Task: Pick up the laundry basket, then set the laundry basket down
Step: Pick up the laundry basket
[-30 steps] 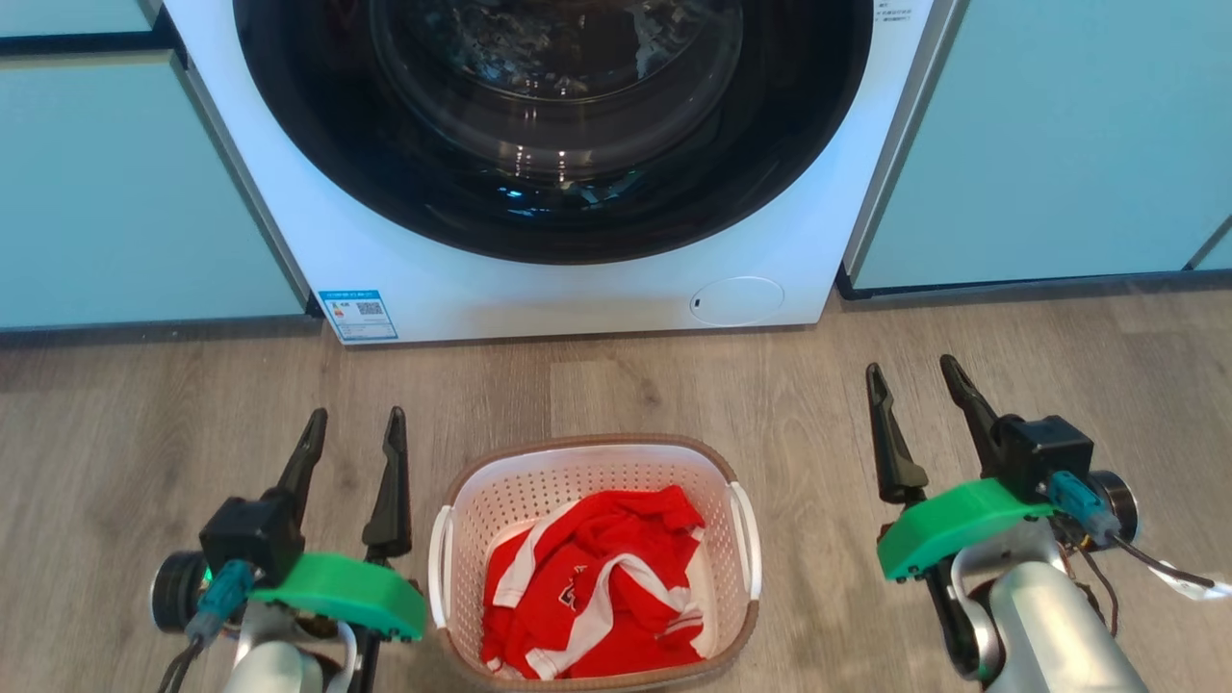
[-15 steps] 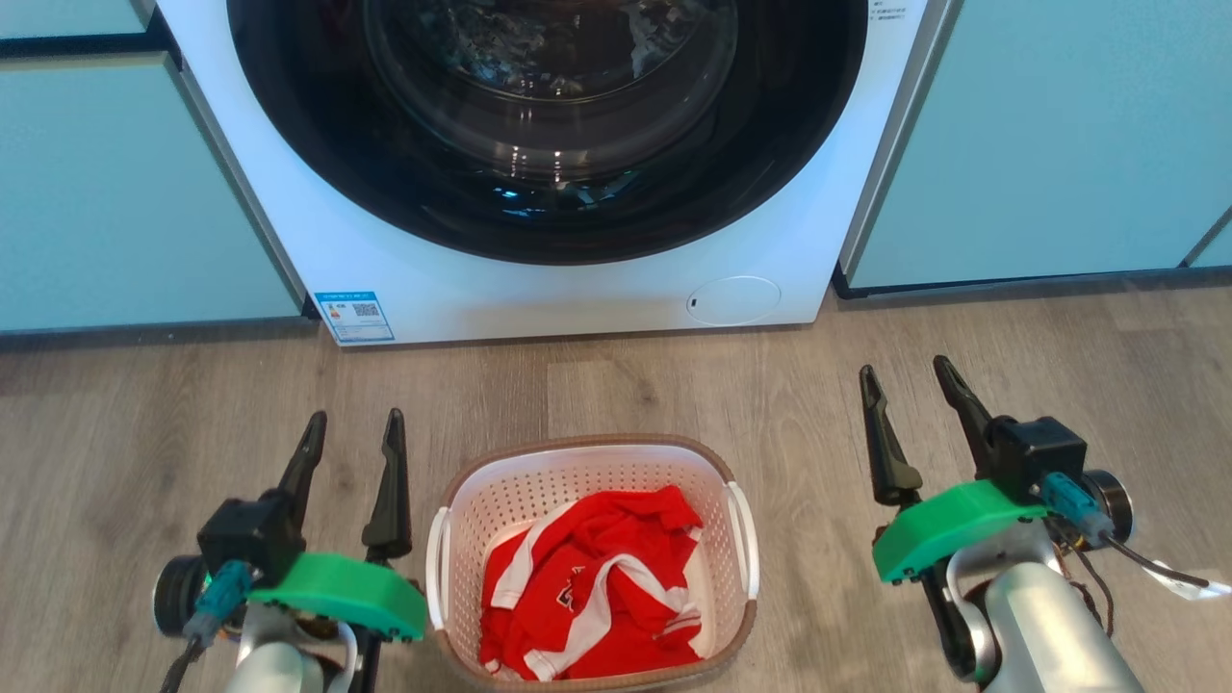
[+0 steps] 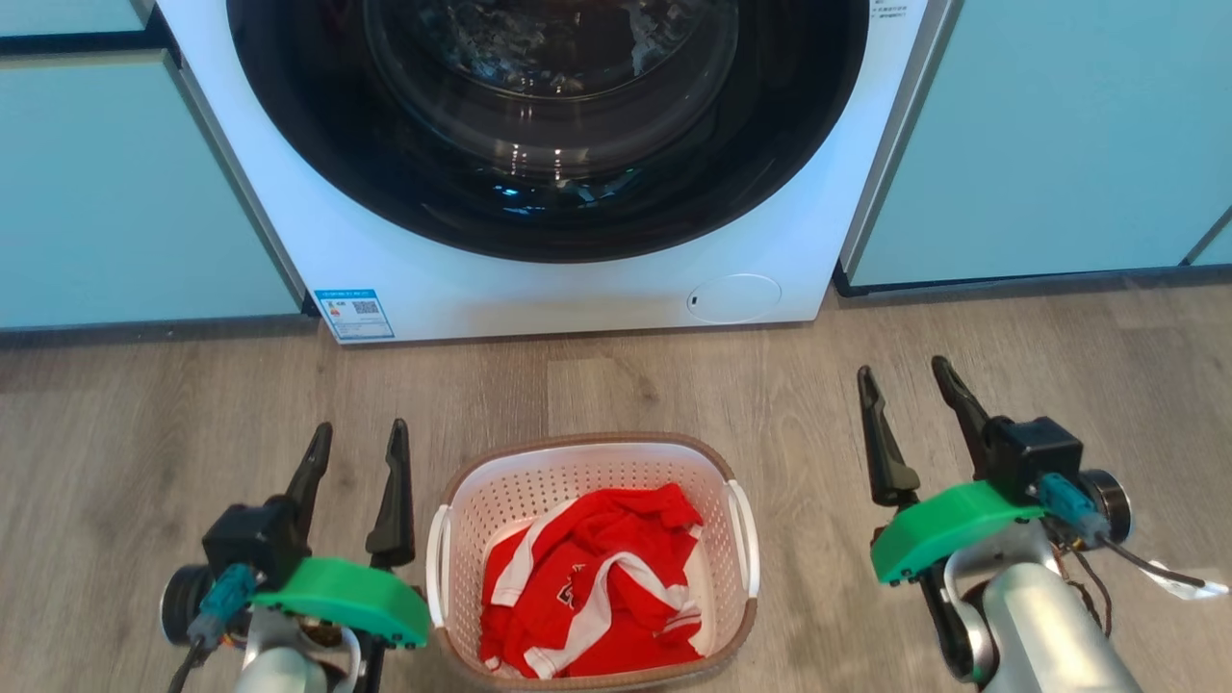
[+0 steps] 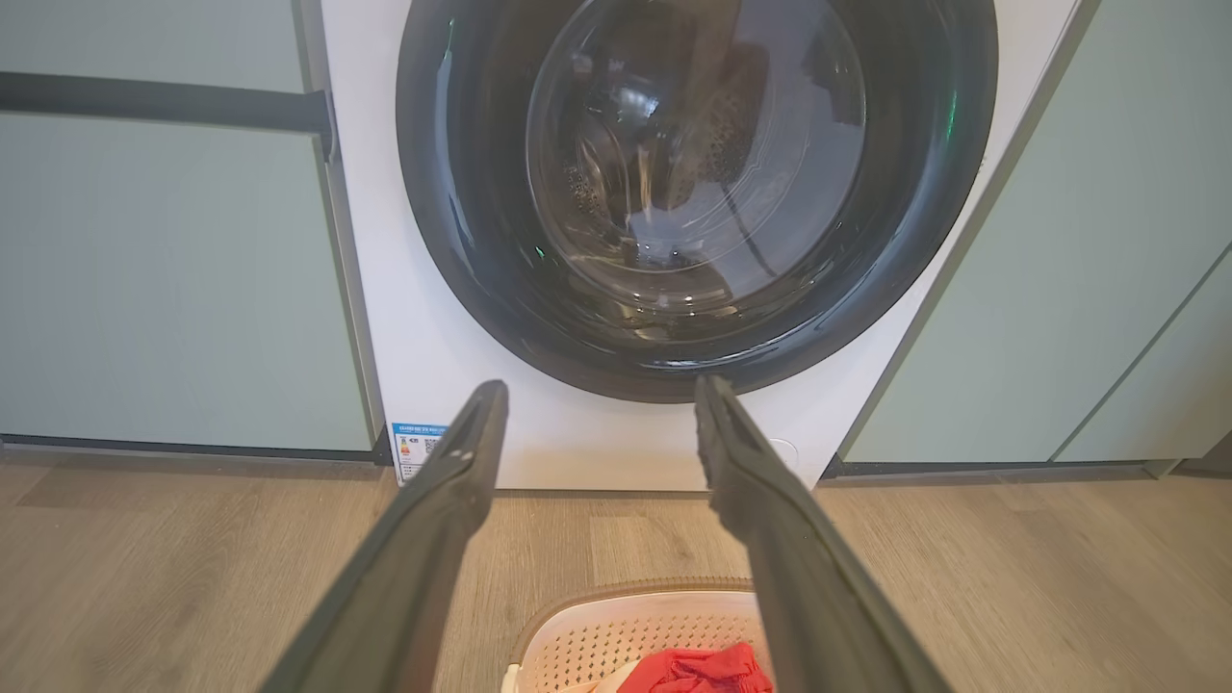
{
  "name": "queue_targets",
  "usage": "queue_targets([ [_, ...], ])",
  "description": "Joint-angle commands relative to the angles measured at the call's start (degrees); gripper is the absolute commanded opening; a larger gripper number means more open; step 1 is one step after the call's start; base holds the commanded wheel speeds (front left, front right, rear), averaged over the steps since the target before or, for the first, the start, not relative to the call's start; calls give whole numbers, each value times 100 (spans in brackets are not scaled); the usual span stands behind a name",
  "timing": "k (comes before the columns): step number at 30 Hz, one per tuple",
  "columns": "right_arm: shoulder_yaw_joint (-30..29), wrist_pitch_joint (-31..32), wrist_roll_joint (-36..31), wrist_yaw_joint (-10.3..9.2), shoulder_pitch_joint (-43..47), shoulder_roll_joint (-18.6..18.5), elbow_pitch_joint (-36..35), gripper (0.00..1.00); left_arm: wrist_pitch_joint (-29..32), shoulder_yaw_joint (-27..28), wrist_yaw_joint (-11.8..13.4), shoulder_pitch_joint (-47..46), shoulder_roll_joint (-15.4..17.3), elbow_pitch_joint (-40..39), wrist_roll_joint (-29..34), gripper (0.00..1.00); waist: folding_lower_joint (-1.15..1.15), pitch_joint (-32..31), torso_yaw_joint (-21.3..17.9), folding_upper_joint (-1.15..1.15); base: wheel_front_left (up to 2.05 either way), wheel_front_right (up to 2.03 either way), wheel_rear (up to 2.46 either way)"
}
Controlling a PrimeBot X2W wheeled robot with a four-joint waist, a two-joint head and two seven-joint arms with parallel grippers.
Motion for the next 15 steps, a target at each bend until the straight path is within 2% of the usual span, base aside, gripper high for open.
queue_targets([
  [1, 144, -45, -91, -9, -102, -36, -206, 100, -29, 168, 26, -180, -12, -129, -33, 100, 0, 17, 0, 0, 0, 0, 0],
  [8, 157, -45, -106, -9, -235, -36, 136, 100, -29, 136, 13, -313, -12, 358, -87, 100, 0, 341, -12, 0, 0, 0, 0],
  [15, 344, -45, -271, -9, -860, -36, 842, 100, -29, 227, -50, -827, -13, 1192, 92, 100, 0, 1156, 1, 0, 0, 0, 0],
])
